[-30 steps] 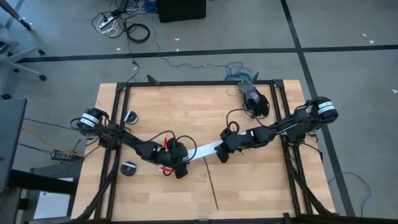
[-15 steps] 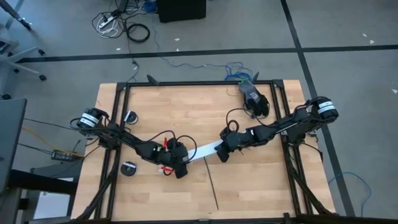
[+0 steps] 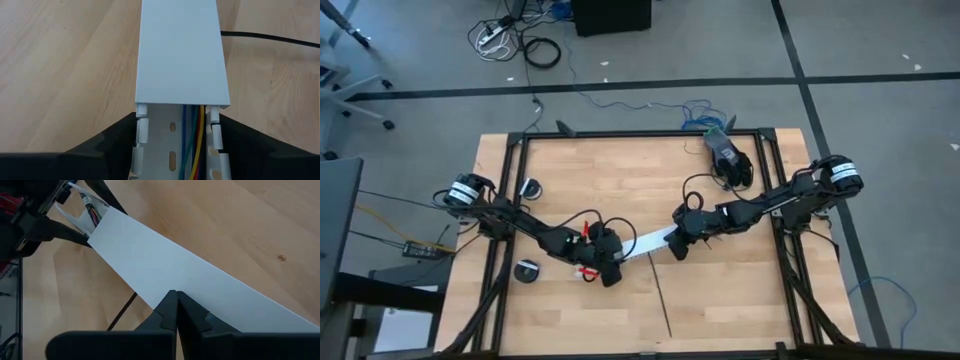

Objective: Ziptie cables
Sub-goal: Close the lid on the cable duct

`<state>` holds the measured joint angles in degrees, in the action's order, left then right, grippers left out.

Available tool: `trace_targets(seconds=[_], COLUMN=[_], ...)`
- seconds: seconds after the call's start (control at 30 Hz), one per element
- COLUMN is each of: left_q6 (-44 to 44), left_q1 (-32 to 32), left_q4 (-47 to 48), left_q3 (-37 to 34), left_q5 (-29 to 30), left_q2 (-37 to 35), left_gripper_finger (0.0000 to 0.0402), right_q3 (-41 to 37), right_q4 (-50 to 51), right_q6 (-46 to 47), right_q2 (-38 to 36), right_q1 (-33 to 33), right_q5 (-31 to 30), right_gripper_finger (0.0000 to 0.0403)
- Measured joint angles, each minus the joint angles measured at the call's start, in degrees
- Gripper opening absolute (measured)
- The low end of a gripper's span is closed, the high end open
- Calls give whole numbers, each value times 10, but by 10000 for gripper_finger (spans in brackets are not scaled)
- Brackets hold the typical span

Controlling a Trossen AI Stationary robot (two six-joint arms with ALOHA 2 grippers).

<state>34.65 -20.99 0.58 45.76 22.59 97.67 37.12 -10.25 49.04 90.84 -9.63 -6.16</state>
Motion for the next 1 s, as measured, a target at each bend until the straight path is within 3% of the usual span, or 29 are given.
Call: trace_targets(seconds=[0.3, 0.57, 0.77, 1.0], left_q6=[0, -2, -44, -18], left_q1=[0, -1, 0, -9], left_q4=[3, 3, 0, 63], left_q3=[0, 0, 0, 0], left_q5=[5, 4, -46, -78], left_q2=[0, 0, -3, -20], left_gripper_finger=[238, 241, 270, 294], right_q3=[71, 104, 106, 106], right_q4=[1, 28, 42, 45], right_q6=[-37, -50, -52, -52], right_q2=[79, 93, 92, 92], right_q1=[0, 11, 16, 16], right_q5=[10, 43, 52, 49], right_gripper_finger=[0, 0, 0, 0])
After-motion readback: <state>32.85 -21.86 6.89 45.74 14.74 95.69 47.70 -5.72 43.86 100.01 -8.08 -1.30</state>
